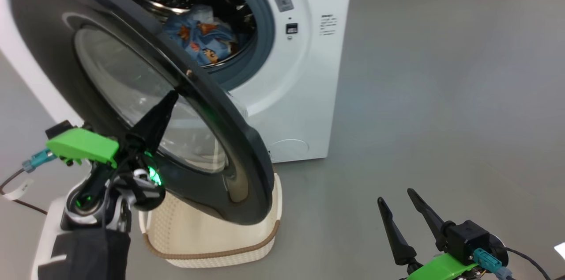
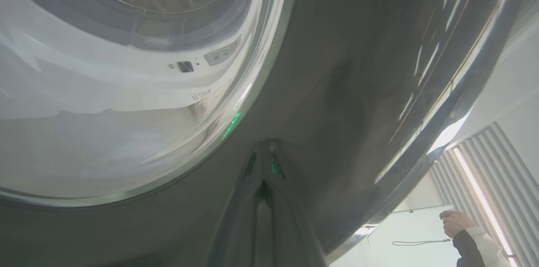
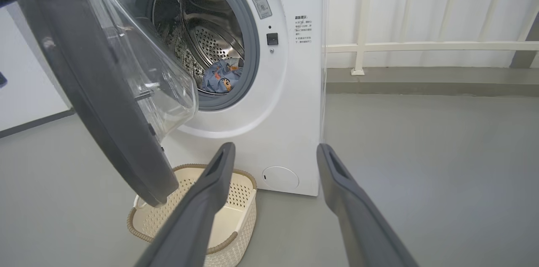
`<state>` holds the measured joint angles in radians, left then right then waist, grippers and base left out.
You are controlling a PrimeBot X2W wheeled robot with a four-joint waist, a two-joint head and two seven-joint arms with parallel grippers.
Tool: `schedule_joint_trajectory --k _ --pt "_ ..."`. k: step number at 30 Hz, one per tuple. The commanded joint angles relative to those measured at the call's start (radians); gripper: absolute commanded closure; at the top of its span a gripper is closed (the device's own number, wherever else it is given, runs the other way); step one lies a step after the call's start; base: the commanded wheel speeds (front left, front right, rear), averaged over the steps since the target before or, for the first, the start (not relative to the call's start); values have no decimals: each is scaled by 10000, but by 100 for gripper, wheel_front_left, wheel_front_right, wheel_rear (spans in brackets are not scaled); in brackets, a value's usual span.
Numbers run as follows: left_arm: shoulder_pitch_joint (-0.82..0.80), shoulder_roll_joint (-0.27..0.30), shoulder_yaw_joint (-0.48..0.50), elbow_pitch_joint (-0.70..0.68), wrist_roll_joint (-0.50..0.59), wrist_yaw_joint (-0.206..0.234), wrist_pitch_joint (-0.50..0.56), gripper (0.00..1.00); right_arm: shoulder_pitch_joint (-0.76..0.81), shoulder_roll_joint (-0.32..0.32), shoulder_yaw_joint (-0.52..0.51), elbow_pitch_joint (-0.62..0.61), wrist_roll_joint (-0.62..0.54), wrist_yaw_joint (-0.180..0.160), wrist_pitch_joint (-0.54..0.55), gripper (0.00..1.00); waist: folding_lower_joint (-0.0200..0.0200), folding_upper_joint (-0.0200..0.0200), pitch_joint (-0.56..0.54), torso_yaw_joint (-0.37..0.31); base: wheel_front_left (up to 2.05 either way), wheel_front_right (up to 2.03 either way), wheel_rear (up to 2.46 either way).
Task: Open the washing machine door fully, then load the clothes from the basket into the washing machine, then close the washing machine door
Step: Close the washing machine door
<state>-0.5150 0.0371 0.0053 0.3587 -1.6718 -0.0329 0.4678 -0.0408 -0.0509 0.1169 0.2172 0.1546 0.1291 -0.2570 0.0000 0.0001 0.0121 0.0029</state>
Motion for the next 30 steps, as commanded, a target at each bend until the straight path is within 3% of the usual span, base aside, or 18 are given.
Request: schedule_joint_trajectory --k 1,18,26,29,30 --pt "-662 132 155 -82 -186 -164 -120 100 -215 7 283 -210 -149 16 -48 0 0 -1 -1 -235 0 0 0" --pt "-2320 132 -545 3004 -293 -927 -1725 100 -190 7 263 -187 -212 16 -48 0 0 -1 -75 -532 0 0 0" --pt "-2171 171 -726 2956 117 -973 -2061 100 -143 7 186 -209 -181 16 -48 0 0 -1 -167 -439 0 0 0" --pt "-1711 461 -1136 2376 1024 -975 -2458 100 -93 7 81 -246 -168 16 -48 0 0 -1 -196 -332 0 0 0" --pt "-1555 519 -1236 2208 1265 -975 -2636 80 -72 7 53 -255 -167 16 -48 0 0 -1 -208 -294 0 0 0"
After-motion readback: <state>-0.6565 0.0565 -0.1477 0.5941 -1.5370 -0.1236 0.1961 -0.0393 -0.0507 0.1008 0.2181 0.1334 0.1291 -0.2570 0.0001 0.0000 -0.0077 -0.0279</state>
